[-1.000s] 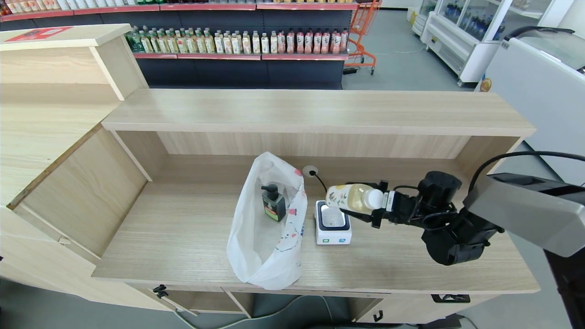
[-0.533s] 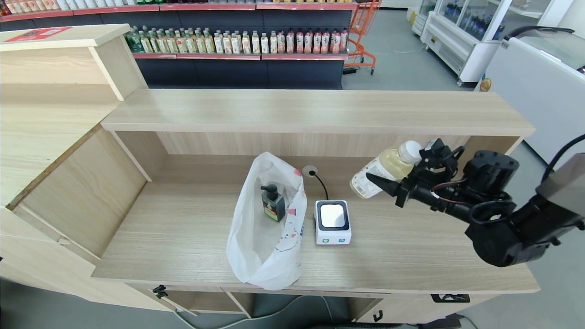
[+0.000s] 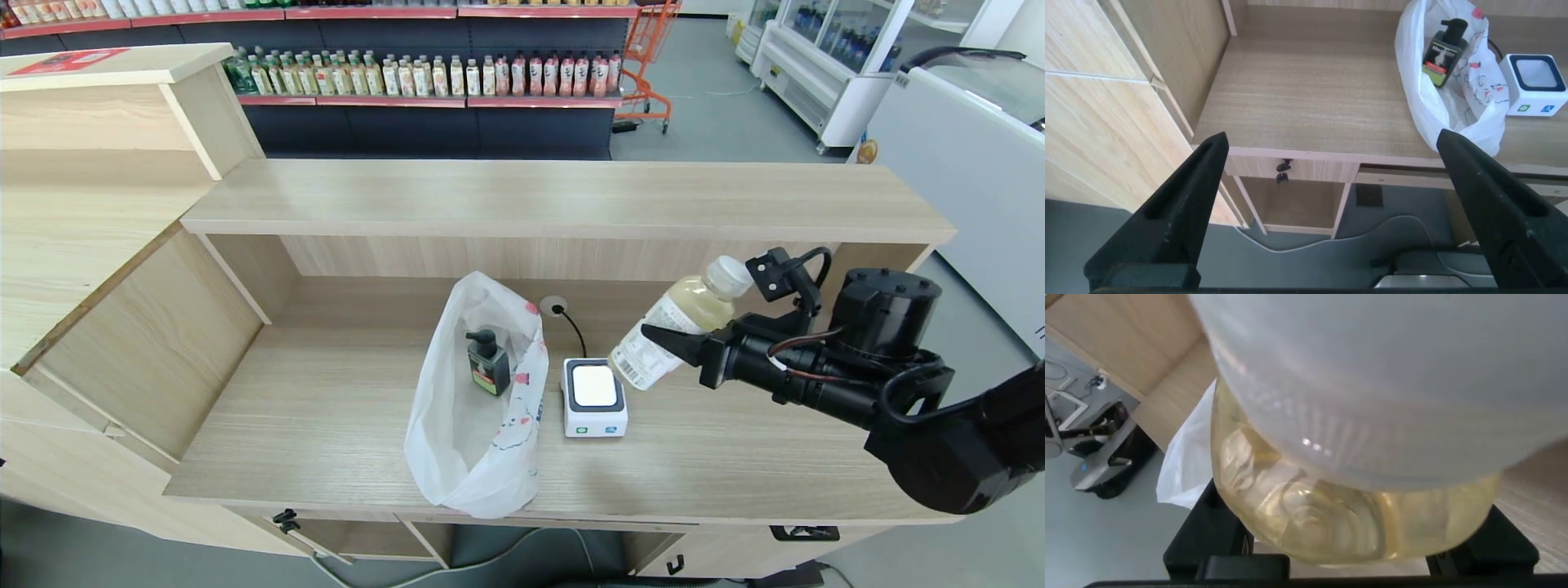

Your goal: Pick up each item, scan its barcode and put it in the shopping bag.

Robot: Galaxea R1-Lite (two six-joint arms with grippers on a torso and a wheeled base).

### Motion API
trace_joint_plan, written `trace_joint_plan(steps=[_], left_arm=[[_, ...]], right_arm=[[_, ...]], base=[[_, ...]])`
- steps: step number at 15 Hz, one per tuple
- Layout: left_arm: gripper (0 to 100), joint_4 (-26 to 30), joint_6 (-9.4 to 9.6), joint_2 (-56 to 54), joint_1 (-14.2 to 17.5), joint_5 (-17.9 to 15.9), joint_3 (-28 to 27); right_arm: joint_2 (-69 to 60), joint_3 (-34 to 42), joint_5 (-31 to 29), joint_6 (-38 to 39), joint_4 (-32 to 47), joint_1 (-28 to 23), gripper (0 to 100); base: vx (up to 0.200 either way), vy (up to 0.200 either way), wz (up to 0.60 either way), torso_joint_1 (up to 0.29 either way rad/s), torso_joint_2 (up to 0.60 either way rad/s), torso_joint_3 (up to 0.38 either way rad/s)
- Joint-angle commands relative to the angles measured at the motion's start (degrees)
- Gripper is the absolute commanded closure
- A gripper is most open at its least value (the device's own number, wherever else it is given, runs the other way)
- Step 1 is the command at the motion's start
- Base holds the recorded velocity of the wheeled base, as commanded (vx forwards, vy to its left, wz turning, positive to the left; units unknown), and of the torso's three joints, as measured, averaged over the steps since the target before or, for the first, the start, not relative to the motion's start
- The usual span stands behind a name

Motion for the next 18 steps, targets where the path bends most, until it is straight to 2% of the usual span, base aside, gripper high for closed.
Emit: trace_joint_plan(steps=[1, 6, 9, 14, 18], left_arm=[[0, -0.01, -0.02, -0.02, 0.00, 0.02, 0.01], [0, -0.01, -0.02, -0.02, 0.00, 0.02, 0.01], [0, -0.01, -0.11, -0.02, 0.00, 0.02, 0.01], [0, -0.01, 0.07, -0.02, 0.00, 0.02, 0.01], [0, -0.01, -0.02, -0.02, 0.00, 0.02, 0.01]], right_arm=[[-0.51, 0.22, 0.00, 0.25, -0.09, 0.84, 100], [-0.69, 0.92, 0.09, 0.25, -0.09, 1.72, 100], [-0.78, 1.63, 0.00, 0.43, -0.09, 3.12, 100], [2.04, 0.48, 0.00, 1.57, 1.32, 9.19, 100], [8.36, 0.31, -0.26, 0.08, -0.97, 11.65, 100]], base=[[0.000, 0.000, 0.00, 0.000, 0.00, 0.000], [0.000, 0.000, 0.00, 0.000, 0.00, 0.000], [0.000, 0.200, 0.00, -0.006, 0.00, 0.001], [0.000, 0.200, 0.00, 0.005, 0.00, 0.000], [0.000, 0.000, 0.00, 0.000, 0.00, 0.000]])
